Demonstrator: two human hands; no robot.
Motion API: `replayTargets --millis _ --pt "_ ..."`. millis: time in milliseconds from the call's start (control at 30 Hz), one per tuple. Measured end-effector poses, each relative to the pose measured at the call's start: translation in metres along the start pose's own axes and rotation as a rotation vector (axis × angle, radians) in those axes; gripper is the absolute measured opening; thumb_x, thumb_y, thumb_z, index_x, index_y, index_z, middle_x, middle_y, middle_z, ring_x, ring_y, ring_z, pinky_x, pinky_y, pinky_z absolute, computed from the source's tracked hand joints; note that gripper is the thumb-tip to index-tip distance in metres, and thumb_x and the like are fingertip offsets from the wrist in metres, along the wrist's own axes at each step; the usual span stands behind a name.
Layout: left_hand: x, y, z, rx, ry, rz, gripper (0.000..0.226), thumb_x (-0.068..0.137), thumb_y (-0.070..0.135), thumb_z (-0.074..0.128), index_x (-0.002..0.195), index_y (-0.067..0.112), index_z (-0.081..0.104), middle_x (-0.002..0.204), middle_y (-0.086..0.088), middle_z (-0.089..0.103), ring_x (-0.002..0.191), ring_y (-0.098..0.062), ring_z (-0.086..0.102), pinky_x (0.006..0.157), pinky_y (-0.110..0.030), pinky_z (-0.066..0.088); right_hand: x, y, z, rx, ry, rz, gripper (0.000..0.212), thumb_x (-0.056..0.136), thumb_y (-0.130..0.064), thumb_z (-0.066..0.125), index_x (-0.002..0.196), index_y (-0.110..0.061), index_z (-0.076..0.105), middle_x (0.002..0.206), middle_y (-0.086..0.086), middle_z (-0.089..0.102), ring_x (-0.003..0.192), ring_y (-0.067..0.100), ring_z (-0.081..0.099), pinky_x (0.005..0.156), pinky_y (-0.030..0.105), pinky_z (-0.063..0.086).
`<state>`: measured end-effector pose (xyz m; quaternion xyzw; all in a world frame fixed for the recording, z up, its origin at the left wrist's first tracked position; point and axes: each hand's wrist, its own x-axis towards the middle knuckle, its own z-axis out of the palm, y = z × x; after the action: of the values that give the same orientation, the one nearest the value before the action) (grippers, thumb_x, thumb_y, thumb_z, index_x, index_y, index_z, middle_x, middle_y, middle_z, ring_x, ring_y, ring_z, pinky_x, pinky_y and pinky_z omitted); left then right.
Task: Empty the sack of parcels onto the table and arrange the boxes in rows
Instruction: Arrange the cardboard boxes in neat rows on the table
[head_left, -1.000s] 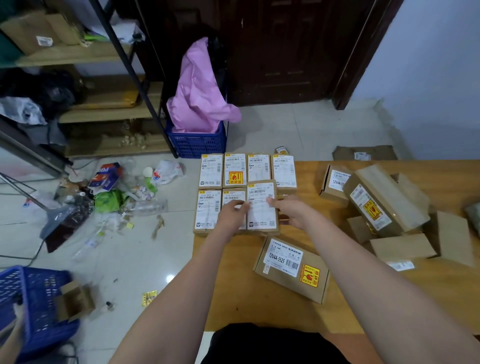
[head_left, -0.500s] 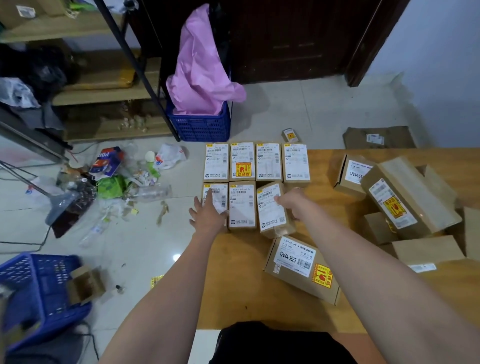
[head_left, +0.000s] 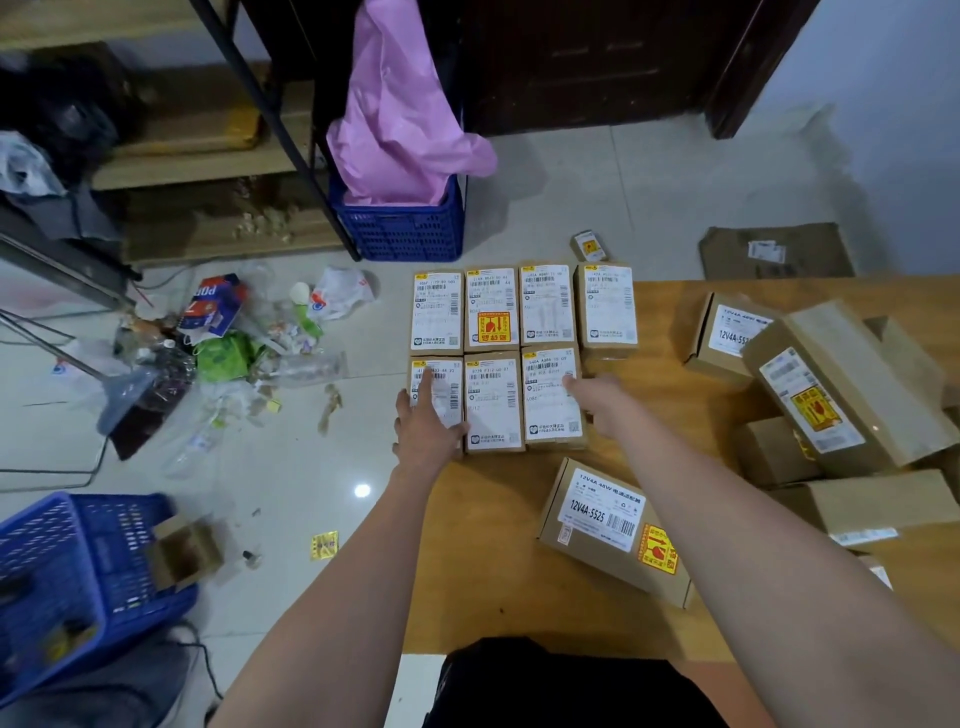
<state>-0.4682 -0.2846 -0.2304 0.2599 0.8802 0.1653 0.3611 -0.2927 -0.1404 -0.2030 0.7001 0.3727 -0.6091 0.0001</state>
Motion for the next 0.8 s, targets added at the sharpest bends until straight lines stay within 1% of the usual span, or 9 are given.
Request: replayTargets --millis 100,167,300,467,533,567,633,667,800 --pt "0.000 0.000 0.000 -0.002 0.003 0.001 0.102 0.081 0.028 0.078 0.155 0.041 0.009 0.160 -0.014 0.010 0.147 -0.037 0.020 0.112 -0.060 0.030 0.004 0.008 0.003 -0.008 0.016 -0.013 0.054 0.099 -0.027 0.056 0.143 -0.002 0.038 0.139 0.013 0.054 0.123 0.032 0.055 0.089 0.034 0.050" --pt "0.001 0.000 0.000 -0.007 0.003 0.004 0.102 0.081 0.029 0.079 0.155 0.041 0.010 0.160 -0.014 0.011 0.146 -0.037 0.021 0.112 -0.060 0.031 0.004 0.012 0.004 -0.066 0.037 -0.018 0.047 0.099 -0.023 0.056 0.138 -0.001 0.042 0.135 0.011 0.056 0.121 0.033 0.056 0.084 0.032 0.048" --pt "0.002 0.000 0.001 -0.034 0.013 -0.002 0.101 0.081 0.030 0.078 0.155 0.040 0.011 0.160 -0.013 0.013 0.143 -0.039 0.027 0.110 -0.060 0.033 0.008 0.015 0.003 -0.108 0.033 -0.055 0.039 0.096 -0.020 0.062 0.131 -0.005 0.053 0.129 0.012 0.062 0.114 0.031 0.061 0.086 0.037 0.053" --pt "0.001 0.001 0.004 -0.068 0.039 0.016 0.102 0.080 0.030 0.079 0.154 0.037 0.010 0.157 -0.012 0.018 0.141 -0.038 0.032 0.108 -0.060 0.036 0.009 0.016 0.002 -0.184 0.049 -0.095 0.045 0.095 -0.022 0.063 0.134 -0.005 0.050 0.133 0.011 0.059 0.119 0.032 0.058 0.090 0.038 0.051" --pt "0.003 0.002 0.002 -0.098 0.061 0.012 0.102 0.079 0.033 0.078 0.154 0.036 0.009 0.157 -0.012 0.021 0.142 -0.037 0.028 0.108 -0.060 0.035 0.010 0.012 -0.001 -0.233 0.129 -0.148 0.044 0.094 -0.027 0.063 0.131 -0.006 0.052 0.129 0.011 0.060 0.118 0.032 0.058 0.083 0.035 0.049" --pt "0.005 0.003 -0.001 -0.104 0.082 0.014 0.101 0.079 0.036 0.078 0.154 0.035 0.009 0.156 -0.013 0.023 0.143 -0.037 0.026 0.109 -0.060 0.034 0.011 0.007 -0.005 -0.250 0.234 -0.205 0.042 0.095 -0.029 0.061 0.129 -0.006 0.052 0.127 0.012 0.061 0.118 0.032 0.057 0.081 0.034 0.047" --pt "0.014 0.008 -0.007 -0.107 0.122 0.028 0.098 0.080 0.041 0.076 0.153 0.034 0.011 0.155 -0.015 0.027 0.143 -0.039 0.024 0.109 -0.059 0.032 0.014 -0.007 -0.015 -0.308 0.469 -0.358 0.043 0.096 -0.027 0.056 0.133 -0.009 0.046 0.130 0.016 0.052 0.123 0.034 0.049 0.089 0.038 0.046" --pt "0.019 0.012 -0.011 -0.115 0.127 0.032 0.097 0.081 0.040 0.075 0.154 0.033 0.011 0.155 -0.016 0.026 0.143 -0.039 0.024 0.110 -0.058 0.031 0.016 -0.016 -0.023 -0.347 0.522 -0.408 0.046 0.096 -0.026 0.056 0.138 -0.013 0.041 0.135 0.018 0.045 0.127 0.034 0.044 0.097 0.042 0.043" --pt "0.042 0.031 -0.024 -0.153 0.103 0.043 0.098 0.084 0.039 0.074 0.156 0.030 0.008 0.155 -0.018 0.025 0.143 -0.038 0.027 0.114 -0.055 0.030 0.037 -0.059 -0.049 -0.508 0.397 -0.377 0.068 0.097 -0.026 0.057 0.154 -0.029 0.020 0.152 0.018 0.024 0.139 0.036 0.029 0.111 0.044 0.032"
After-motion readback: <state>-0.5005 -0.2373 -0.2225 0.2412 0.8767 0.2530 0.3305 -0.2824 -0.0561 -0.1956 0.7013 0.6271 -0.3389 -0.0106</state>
